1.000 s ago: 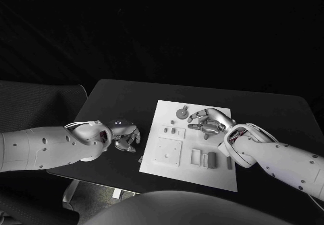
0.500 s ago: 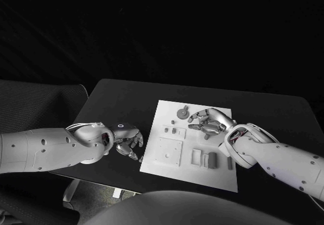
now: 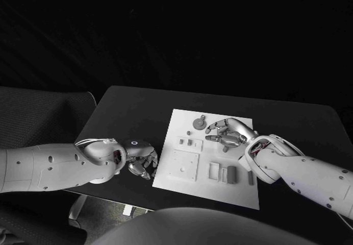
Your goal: Assemble the parts on the task board
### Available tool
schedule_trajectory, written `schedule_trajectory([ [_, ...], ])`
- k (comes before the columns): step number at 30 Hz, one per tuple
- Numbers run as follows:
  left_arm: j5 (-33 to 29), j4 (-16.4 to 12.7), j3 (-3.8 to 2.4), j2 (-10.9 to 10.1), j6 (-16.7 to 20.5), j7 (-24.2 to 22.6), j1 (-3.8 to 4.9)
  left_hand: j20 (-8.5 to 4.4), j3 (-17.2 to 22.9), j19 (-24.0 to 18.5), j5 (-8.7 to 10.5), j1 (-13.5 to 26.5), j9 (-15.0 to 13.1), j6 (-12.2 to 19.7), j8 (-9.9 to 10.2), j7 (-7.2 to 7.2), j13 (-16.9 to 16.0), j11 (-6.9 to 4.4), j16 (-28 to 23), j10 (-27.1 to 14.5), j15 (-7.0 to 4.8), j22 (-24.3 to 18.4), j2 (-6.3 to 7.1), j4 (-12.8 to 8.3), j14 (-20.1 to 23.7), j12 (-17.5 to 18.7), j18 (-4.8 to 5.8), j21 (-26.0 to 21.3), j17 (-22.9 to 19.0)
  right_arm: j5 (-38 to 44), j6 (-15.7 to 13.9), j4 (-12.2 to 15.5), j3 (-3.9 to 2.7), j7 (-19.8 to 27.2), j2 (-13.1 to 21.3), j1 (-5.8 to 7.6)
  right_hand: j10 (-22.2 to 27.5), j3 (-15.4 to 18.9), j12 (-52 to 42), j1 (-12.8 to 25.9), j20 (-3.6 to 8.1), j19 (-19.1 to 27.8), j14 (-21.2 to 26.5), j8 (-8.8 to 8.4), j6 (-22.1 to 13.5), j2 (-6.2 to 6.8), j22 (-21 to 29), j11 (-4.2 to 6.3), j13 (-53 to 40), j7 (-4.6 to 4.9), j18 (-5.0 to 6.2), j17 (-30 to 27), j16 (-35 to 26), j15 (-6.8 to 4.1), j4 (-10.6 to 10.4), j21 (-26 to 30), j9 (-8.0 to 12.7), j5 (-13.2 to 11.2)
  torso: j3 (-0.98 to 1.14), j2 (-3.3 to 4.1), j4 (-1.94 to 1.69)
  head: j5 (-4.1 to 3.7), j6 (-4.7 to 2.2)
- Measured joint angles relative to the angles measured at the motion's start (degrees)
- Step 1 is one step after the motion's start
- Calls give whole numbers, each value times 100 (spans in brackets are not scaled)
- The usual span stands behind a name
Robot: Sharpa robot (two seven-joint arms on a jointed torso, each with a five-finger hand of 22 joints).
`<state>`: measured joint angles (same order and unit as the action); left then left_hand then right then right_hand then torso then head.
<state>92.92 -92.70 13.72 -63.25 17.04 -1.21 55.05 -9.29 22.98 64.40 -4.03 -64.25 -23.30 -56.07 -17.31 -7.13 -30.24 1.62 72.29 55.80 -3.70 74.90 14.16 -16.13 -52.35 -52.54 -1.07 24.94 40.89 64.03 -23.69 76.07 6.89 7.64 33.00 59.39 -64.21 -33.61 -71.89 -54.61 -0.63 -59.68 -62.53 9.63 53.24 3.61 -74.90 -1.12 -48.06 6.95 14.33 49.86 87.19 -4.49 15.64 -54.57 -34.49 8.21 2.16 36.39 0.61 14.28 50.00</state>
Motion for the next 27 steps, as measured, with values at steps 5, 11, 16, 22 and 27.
schedule_trajectory([
  [5,64,36,2,62,17,-38,-92,0,86,0,0,-104,-12,-13,-33,-3,1,-21,27,21,-8,4,-44,4,8,-23,-1,0,3,0,2,1,0,0,1,0,0,0,0,0,0,0,1,0,0,0,0,0,0,0,1,0,0,1,0,0,5,0,0,1,-2,3,0],
  [11,116,90,-6,142,111,-81,-137,-33,193,35,0,-234,-9,-24,-68,7,1,-41,48,41,-31,4,-112,20,-16,-23,-1,0,2,1,4,3,0,0,9,0,0,0,0,0,0,0,4,0,0,0,0,0,0,0,1,0,0,4,0,0,5,0,-3,1,-3,-6,0],
  [16,144,137,-6,195,197,-105,-144,-52,243,54,0,-263,-4,-35,-83,17,8,-41,49,41,-35,4,-142,38,-21,-23,-1,0,2,1,6,3,0,0,9,0,0,0,0,0,-1,1,-8,0,0,0,0,0,0,0,1,0,0,-8,0,0,5,0,-7,1,-1,-14,0],
  [22,177,184,-6,211,302,-110,-150,-35,268,74,0,-295,30,-32,-57,15,15,-40,49,81,-51,3,-173,64,-37,-23,-3,0,2,1,8,5,0,0,9,-1,0,0,0,0,-1,1,-9,0,0,0,0,0,0,0,1,0,0,-9,0,0,5,0,-4,1,0,-15,0],
  [27,211,215,-5,217,364,-96,-153,-64,297,104,0,-346,22,-23,-38,7,15,-54,71,95,-73,3,-224,67,-59,-23,-4,12,1,1,10,5,0,0,9,-1,0,0,0,0,-1,1,-9,0,0,0,0,0,0,0,2,0,0,-9,0,0,5,0,-1,1,0,-12,0],
])
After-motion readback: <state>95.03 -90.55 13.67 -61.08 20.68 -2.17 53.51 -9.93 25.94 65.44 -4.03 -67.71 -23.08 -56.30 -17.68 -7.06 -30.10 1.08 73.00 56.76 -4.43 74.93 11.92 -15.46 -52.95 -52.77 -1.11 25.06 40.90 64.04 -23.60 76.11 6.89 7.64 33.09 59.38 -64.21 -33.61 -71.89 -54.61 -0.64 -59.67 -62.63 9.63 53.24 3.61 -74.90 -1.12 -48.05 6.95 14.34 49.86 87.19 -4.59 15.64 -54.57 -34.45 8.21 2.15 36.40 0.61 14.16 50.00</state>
